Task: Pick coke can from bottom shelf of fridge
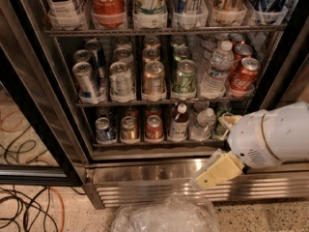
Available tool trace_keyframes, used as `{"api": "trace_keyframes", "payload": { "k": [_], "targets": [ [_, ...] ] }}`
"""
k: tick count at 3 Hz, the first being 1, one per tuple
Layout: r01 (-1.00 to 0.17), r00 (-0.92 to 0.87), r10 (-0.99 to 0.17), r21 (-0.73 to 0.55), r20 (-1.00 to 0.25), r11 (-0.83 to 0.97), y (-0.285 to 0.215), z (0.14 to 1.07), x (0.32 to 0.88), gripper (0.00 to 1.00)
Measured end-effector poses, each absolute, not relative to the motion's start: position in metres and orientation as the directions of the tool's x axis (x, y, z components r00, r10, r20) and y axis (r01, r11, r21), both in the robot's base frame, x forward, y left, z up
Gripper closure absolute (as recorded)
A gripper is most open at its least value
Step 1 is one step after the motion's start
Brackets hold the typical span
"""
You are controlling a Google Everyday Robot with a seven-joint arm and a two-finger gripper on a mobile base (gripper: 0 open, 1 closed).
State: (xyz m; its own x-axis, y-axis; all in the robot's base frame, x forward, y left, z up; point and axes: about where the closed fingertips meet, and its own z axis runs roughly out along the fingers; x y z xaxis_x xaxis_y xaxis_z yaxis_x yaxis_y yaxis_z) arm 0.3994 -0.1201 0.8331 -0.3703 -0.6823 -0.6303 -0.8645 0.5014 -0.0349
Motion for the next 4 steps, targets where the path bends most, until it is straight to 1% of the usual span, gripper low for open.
{"api": "trace_keyframes", "payload": {
  "k": [2, 3, 4],
  "targets": [
    [-0.802, -0.363, -0.638, -0.120, -0.679, 0.585, -0.108, 0.802, 0.419, 0.00],
    [-0.770, -0.350, -0.579, -0.126, -0.736, 0.626, -0.108, 0.790, 0.432, 0.00],
    [-0.770, -0.350, -0.579, -0.126, -0.736, 0.626, -0.108, 0.790, 0.432, 0.00]
  ]
}}
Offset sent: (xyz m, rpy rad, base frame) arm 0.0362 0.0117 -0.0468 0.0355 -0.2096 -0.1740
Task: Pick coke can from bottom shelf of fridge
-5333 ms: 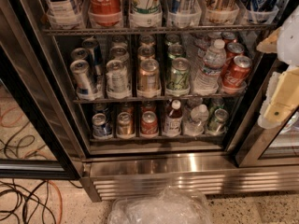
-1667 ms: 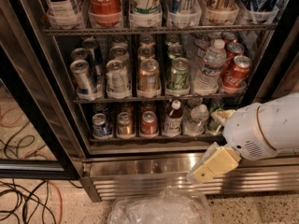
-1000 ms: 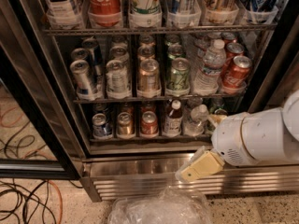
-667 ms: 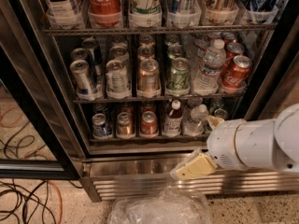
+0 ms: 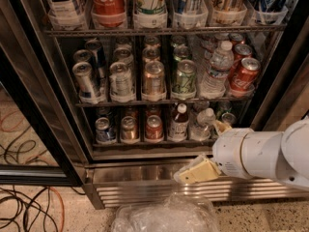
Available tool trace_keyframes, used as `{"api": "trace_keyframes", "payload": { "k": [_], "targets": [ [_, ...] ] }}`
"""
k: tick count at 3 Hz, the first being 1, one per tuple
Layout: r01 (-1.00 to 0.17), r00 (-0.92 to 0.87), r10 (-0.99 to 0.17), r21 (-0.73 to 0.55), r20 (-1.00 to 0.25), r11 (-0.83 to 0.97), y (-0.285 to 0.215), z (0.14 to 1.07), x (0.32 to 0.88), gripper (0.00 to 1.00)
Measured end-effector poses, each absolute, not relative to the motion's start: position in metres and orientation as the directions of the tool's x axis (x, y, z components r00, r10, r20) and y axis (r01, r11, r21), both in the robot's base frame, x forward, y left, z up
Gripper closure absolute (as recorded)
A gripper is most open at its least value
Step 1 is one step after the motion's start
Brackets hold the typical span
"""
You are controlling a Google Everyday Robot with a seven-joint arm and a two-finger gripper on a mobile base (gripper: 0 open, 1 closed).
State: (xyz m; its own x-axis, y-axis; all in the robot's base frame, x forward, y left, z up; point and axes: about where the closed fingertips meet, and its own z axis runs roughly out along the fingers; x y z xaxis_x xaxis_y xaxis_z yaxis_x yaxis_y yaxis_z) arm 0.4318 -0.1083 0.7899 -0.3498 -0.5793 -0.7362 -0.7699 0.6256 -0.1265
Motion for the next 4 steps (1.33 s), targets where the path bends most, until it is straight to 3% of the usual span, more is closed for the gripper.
{"api": "trace_keyframes", "payload": {
  "k": [4],
  "targets": [
    [-0.596, -0.406, -0.449, -0.142, -0.796, 0.791, -0.118, 0.719, 0.451, 0.00]
  ]
}}
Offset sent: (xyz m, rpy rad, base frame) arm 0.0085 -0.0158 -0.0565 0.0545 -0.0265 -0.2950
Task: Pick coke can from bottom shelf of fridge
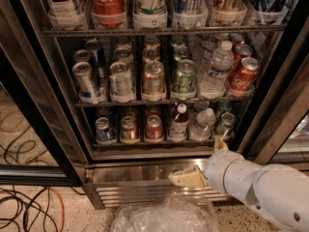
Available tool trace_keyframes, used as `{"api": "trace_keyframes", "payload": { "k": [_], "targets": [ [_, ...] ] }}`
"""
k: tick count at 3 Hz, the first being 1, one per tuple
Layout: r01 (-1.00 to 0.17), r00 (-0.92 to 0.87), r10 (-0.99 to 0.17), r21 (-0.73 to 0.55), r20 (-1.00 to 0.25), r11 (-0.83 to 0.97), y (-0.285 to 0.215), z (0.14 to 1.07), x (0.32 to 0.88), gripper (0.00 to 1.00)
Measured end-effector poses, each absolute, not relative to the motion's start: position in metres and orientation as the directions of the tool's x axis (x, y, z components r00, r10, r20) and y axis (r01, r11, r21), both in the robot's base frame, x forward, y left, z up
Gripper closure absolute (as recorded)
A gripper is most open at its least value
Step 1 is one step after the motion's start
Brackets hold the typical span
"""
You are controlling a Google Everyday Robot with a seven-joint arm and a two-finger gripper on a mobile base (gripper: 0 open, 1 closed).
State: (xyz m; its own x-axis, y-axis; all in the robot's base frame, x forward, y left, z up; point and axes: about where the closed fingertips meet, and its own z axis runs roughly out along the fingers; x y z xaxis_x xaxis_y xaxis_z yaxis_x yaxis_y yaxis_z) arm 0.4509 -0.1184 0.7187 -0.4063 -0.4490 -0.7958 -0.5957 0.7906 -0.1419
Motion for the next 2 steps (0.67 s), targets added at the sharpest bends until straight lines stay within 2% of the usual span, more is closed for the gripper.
{"api": "trace_keyframes", "payload": {
  "k": [1, 2],
  "targets": [
    [-0.562, -0.383, -0.414, -0.147, -0.826, 0.814, -0.1154, 0.6676, 0.4565, 0.00],
    [-0.556, -0.384, -0.408, -0.145, -0.828, 0.819, -0.1158, 0.6660, 0.4582, 0.00]
  ]
}}
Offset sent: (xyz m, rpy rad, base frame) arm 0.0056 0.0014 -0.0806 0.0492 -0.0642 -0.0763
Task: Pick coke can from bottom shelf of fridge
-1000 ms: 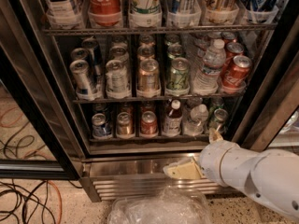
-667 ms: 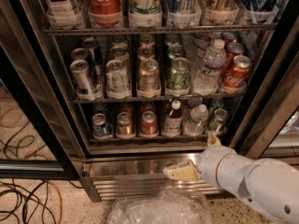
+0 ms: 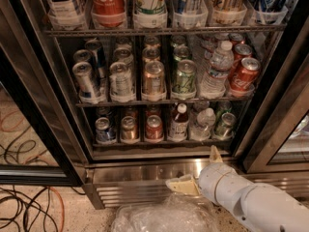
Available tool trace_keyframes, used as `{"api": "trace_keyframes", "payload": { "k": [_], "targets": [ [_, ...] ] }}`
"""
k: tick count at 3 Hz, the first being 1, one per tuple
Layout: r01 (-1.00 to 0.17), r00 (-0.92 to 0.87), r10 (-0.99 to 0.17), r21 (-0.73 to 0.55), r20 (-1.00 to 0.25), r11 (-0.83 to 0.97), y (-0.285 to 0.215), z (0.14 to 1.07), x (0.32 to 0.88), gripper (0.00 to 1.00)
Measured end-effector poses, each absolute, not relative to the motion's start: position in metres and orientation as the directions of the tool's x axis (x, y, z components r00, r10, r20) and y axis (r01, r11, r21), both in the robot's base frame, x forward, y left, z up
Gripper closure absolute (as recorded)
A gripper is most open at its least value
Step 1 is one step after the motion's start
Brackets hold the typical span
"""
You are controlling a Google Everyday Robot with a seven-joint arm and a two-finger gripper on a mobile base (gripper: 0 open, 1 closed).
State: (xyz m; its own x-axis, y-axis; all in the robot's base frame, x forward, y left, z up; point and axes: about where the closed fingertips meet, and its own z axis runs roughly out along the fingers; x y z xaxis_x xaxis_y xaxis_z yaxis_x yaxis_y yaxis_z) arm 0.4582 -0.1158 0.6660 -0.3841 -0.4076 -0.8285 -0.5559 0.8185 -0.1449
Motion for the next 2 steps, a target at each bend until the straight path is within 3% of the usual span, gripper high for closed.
{"api": "trace_keyframes", "payload": {
  "k": [2],
  "targets": [
    [-0.514, -0.373, -0.332, -0.105, -0.866, 0.852, -0.1086, 0.6572, 0.4653, 0.00]
  ]
}}
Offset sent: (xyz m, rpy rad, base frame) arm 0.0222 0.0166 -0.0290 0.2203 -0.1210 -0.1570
